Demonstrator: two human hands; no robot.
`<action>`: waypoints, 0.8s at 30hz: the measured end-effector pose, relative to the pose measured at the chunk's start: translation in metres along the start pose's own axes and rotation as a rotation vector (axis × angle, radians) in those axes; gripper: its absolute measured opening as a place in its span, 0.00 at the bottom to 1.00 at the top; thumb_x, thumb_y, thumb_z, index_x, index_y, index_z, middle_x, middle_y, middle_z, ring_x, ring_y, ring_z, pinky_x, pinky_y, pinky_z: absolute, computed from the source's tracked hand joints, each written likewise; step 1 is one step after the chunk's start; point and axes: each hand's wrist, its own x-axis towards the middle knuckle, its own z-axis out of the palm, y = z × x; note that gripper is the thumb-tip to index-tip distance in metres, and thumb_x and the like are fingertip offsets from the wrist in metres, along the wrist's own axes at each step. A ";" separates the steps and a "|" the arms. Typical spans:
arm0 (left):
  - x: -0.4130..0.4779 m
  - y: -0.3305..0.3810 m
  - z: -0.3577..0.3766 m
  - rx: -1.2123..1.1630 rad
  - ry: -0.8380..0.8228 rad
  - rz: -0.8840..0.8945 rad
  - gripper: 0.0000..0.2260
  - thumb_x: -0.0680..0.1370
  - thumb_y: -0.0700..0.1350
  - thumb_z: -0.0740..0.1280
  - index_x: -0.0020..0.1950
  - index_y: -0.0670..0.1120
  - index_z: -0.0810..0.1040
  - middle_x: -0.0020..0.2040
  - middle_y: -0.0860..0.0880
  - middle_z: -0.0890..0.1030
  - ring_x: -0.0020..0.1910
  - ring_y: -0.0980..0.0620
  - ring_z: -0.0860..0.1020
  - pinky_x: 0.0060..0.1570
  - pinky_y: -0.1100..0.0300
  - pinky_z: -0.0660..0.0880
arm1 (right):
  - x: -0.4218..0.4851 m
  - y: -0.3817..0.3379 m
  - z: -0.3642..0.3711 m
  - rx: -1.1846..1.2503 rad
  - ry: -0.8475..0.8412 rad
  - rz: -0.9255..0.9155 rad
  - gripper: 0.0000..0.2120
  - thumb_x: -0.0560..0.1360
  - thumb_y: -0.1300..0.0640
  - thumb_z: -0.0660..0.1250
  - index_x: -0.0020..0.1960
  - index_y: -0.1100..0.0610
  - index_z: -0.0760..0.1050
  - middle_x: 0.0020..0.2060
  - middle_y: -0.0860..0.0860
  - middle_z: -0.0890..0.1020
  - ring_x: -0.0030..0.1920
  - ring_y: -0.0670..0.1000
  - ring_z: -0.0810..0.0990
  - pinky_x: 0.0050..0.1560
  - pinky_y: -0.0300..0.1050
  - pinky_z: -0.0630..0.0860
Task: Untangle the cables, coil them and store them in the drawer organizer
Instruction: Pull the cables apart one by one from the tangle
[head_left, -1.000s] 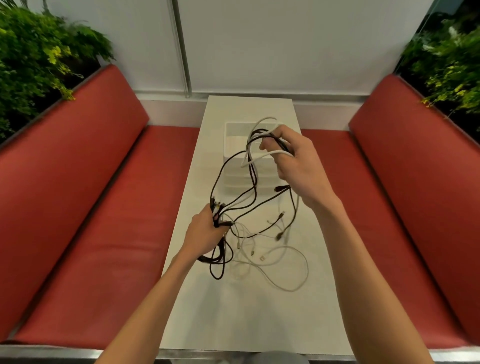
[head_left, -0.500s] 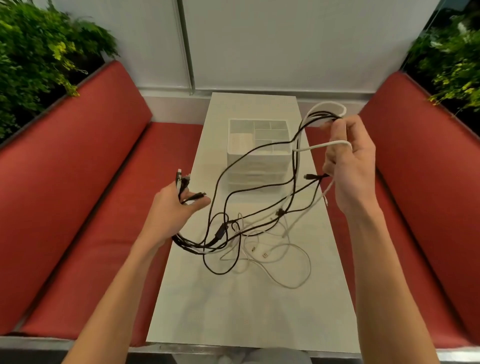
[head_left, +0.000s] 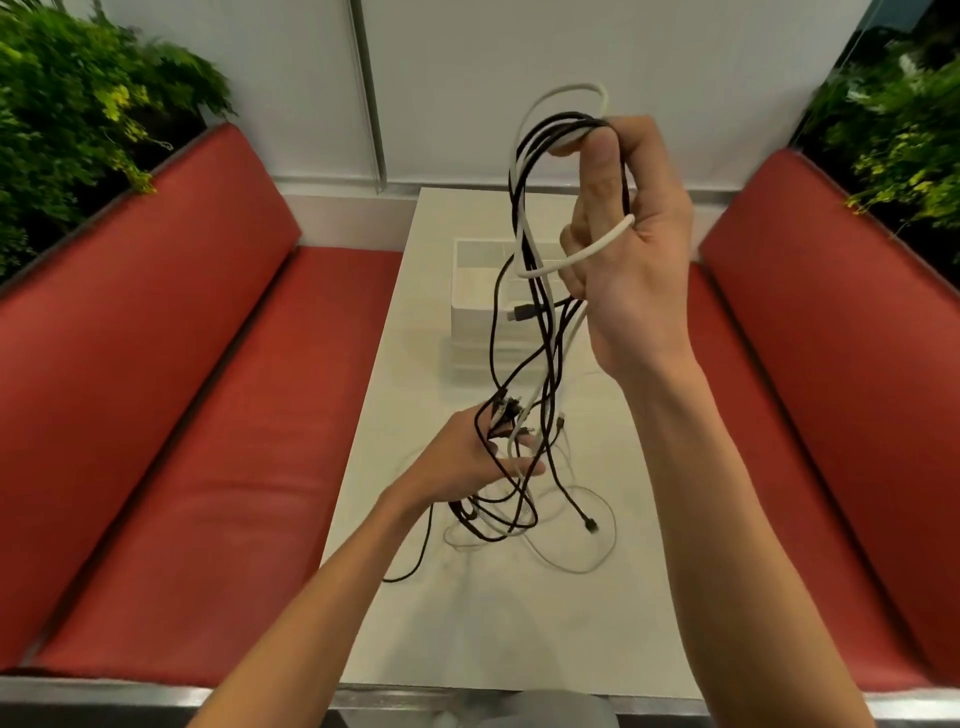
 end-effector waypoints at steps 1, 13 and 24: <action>0.002 0.001 0.001 -0.006 0.024 0.019 0.14 0.76 0.49 0.80 0.51 0.45 0.77 0.45 0.52 0.86 0.46 0.63 0.83 0.46 0.60 0.76 | 0.001 -0.003 0.000 -0.024 -0.004 -0.024 0.10 0.90 0.52 0.59 0.55 0.52 0.77 0.30 0.41 0.66 0.28 0.48 0.60 0.30 0.46 0.60; -0.043 0.044 -0.056 0.051 -0.039 0.094 0.14 0.82 0.47 0.72 0.55 0.35 0.81 0.44 0.66 0.84 0.50 0.61 0.82 0.50 0.62 0.74 | -0.039 0.004 -0.050 -0.520 0.125 -0.026 0.10 0.86 0.51 0.68 0.58 0.56 0.82 0.45 0.44 0.84 0.43 0.50 0.81 0.45 0.47 0.77; -0.116 -0.008 -0.085 0.196 0.193 -0.022 0.05 0.83 0.48 0.70 0.49 0.52 0.85 0.42 0.58 0.82 0.39 0.53 0.79 0.42 0.55 0.75 | -0.138 0.074 -0.100 -0.690 -0.170 0.386 0.11 0.78 0.57 0.78 0.54 0.44 0.81 0.41 0.31 0.82 0.42 0.35 0.79 0.42 0.34 0.73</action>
